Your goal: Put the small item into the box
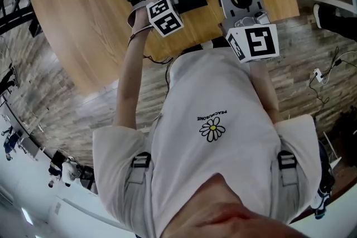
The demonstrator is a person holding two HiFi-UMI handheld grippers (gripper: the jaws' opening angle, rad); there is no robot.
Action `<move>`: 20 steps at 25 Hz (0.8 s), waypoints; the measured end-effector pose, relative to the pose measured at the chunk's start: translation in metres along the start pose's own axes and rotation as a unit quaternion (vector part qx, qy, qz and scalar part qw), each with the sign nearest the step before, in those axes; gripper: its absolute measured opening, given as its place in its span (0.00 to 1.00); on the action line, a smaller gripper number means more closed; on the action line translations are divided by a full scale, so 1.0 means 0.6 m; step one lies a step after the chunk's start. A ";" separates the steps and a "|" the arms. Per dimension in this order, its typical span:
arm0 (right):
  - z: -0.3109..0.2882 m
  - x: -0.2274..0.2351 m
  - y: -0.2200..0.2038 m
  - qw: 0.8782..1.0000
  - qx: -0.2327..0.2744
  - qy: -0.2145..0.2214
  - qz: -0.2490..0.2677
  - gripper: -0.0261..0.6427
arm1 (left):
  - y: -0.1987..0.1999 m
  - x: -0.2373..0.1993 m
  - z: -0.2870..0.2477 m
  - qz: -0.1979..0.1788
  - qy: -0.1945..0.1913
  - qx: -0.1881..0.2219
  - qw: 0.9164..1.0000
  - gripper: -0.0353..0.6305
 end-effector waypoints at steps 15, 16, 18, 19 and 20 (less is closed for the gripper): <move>0.003 0.006 -0.001 1.000 0.002 0.008 0.000 0.05 | 0.005 -0.007 0.002 0.001 0.005 0.008 1.000 0.45; 0.000 0.004 0.000 1.000 0.002 0.011 0.000 0.05 | 0.008 -0.007 0.008 0.005 0.005 0.012 1.000 0.46; -0.006 -0.003 0.002 1.000 0.005 0.020 0.000 0.05 | 0.017 -0.010 0.026 0.012 0.010 0.024 1.000 0.46; -0.010 -0.006 0.005 1.000 0.007 0.025 0.000 0.05 | 0.024 -0.014 0.038 0.016 0.013 0.034 0.999 0.46; -0.013 -0.010 0.008 1.000 0.009 0.029 0.001 0.05 | 0.034 -0.018 0.052 0.021 0.017 0.046 0.999 0.46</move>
Point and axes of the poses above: the fingertips, and each gripper's own axes: z backward along the fingers, x to its right, y out of its top, the point moved 2 cm from there along z, backward along the fingers, and after that the axes turned 2 degrees about y, right-handed, at the moved point
